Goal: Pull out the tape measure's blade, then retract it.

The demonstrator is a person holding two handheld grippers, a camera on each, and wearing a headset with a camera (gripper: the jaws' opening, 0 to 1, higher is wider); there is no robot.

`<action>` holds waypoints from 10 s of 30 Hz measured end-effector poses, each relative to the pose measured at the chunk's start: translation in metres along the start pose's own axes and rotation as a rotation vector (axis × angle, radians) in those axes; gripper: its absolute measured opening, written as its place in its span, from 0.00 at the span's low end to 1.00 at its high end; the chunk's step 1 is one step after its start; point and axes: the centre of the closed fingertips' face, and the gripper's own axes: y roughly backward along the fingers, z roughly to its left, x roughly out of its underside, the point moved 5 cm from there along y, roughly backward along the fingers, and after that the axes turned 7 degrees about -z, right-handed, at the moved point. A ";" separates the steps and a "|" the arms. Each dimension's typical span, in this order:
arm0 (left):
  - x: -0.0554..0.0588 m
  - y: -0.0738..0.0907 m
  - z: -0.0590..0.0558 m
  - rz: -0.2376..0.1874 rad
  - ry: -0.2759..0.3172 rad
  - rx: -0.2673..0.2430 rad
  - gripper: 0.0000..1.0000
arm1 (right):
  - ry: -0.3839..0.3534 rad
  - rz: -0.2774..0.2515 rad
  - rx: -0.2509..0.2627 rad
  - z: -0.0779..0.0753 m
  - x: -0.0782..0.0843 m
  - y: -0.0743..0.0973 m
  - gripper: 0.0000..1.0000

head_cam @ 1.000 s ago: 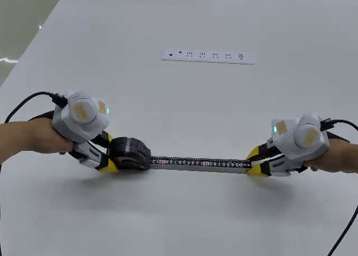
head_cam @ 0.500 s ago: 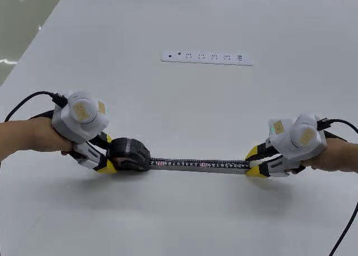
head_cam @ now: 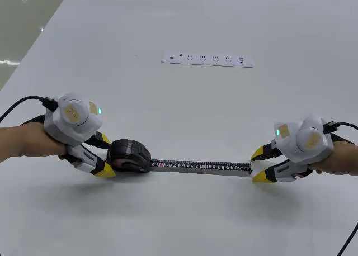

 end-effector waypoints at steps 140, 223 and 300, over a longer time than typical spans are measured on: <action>-0.035 0.040 -0.120 -0.520 0.471 -0.543 1.00 | -0.500 -0.387 0.444 0.101 -0.047 0.043 0.97; -0.035 -0.010 -0.053 -0.383 0.846 -0.846 0.85 | -0.102 -0.242 0.148 0.006 -0.014 0.001 0.26; -0.024 -0.029 -0.025 -0.291 0.930 -0.873 0.62 | -0.046 -0.181 0.106 0.001 -0.009 -0.009 0.12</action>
